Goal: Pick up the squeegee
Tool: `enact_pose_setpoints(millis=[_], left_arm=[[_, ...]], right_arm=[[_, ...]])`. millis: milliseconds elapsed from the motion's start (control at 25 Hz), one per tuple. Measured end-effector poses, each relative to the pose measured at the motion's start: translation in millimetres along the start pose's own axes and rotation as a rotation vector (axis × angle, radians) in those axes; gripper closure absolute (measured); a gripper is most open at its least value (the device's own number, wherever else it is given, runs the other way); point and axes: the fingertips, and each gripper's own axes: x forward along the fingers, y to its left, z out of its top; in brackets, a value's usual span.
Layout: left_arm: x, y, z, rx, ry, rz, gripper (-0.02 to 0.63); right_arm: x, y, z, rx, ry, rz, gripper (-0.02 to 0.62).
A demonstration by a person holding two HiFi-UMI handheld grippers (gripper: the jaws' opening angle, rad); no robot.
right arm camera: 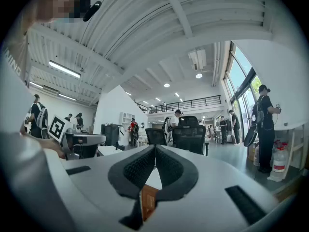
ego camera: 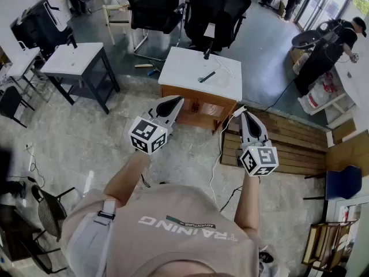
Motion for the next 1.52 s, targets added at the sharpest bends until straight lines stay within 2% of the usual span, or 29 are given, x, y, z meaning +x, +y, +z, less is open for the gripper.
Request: enact_pose_setpoints(millis=[720, 1240, 1520], left_arm=[[4, 17, 4, 0.006, 0.013, -0.026, 0.594], [-11, 52, -13, -0.003, 0.034, -0.062, 0.594], [-1, 62, -25, -0.014, 0.036, -0.062, 0.594]], right_arm=[[14, 20, 9, 0.007, -0.016, -0.012, 0.561], [40, 55, 1, 0.020, -0.016, -0.037, 0.561], [47, 46, -7, -0.001, 0.012, -0.055, 0.561]])
